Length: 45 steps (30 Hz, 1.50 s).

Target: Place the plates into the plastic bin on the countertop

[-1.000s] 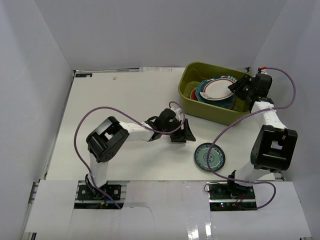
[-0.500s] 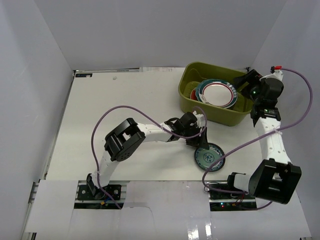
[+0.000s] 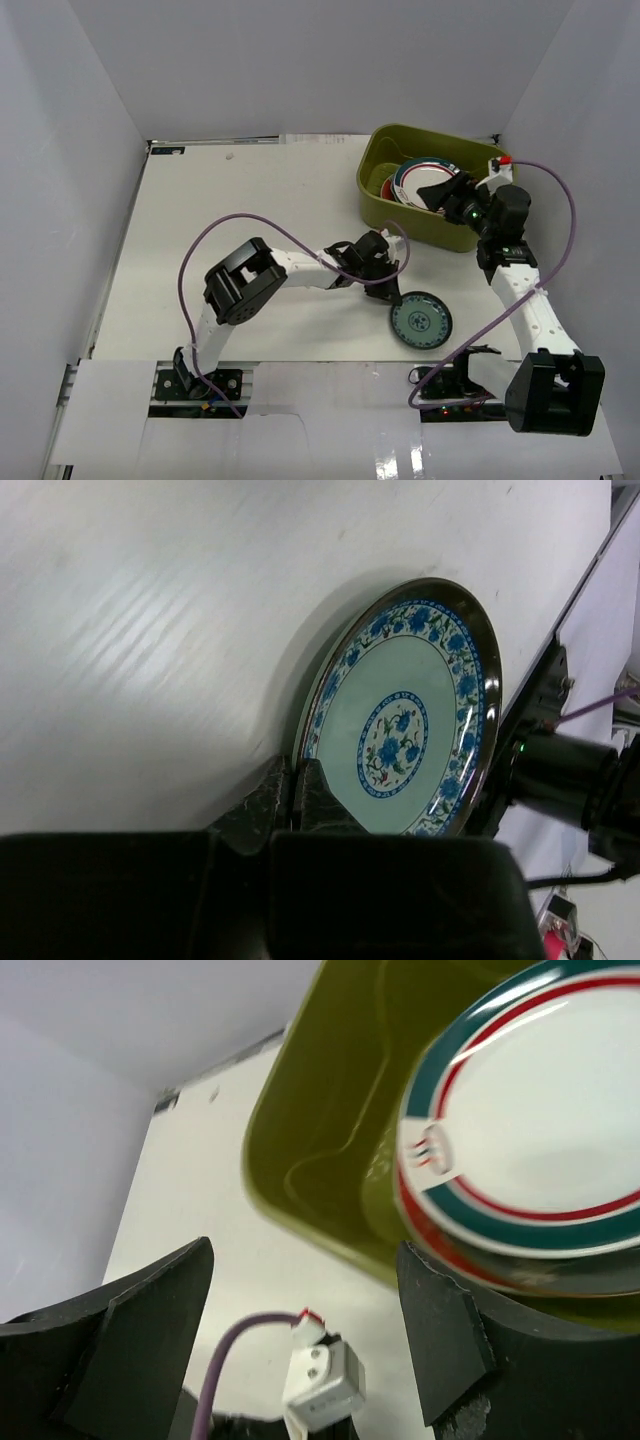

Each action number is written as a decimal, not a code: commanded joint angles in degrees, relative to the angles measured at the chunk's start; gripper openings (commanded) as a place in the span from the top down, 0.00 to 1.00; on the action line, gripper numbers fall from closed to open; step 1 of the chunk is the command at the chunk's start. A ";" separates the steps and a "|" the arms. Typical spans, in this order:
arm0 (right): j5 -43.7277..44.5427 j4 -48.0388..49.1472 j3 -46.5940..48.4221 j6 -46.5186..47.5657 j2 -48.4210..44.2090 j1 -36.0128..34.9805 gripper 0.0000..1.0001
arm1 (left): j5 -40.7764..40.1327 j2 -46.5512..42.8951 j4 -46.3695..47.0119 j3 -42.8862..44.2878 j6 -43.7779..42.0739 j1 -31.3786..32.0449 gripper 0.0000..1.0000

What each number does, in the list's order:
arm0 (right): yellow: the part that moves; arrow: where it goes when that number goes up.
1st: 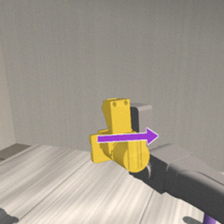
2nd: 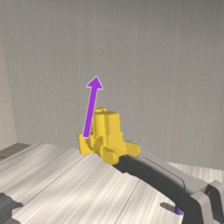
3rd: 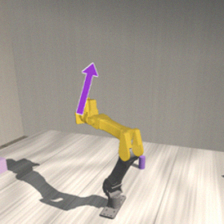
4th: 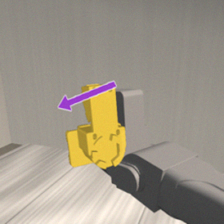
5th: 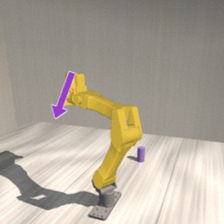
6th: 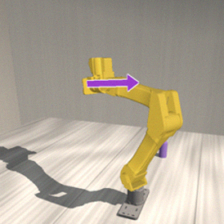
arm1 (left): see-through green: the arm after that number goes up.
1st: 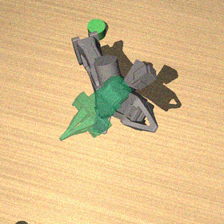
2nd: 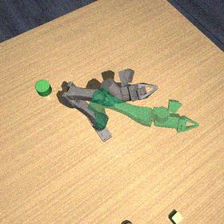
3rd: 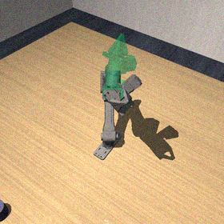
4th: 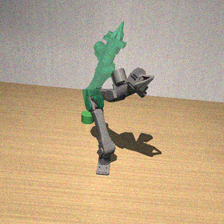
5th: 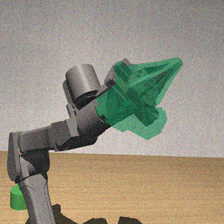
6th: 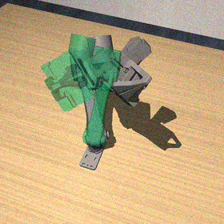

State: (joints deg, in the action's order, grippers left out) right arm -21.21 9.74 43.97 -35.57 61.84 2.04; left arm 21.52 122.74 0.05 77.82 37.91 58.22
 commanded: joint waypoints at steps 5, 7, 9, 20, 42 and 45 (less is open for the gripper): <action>-2.35 -3.75 -2.66 8.75 -5.76 -10.74 0.09 | 3.88 -21.19 3.37 -21.19 4.36 -12.14 1.00; 1.76 -6.38 -2.66 12.61 -7.43 -14.16 0.02 | 6.06 -29.20 5.13 -27.18 6.03 -17.94 1.00; 3.36 -8.85 -2.83 13.86 -7.62 -16.71 0.08 | 7.22 -33.42 4.52 -29.21 6.39 -21.98 1.00; 7.67 -14.84 -1.25 19.23 1.35 -27.97 0.01 | 2.57 -45.48 -3.74 -24.57 2.08 -25.52 1.00; 18.64 -7.20 20.72 15.28 15.21 -5.14 0.92 | -39.78 -74.12 -24.66 -24.10 -15.50 -25.52 0.02; 16.57 -7.28 22.56 13.26 21.53 0.41 0.92 | -44.10 -78.26 -24.05 -29.03 -14.80 -25.52 0.02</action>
State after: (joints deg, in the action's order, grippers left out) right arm -5.89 0.95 64.84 -19.90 77.78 -0.45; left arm -12.64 44.99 -20.14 52.62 24.49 32.73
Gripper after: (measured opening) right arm 0.100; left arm 0.979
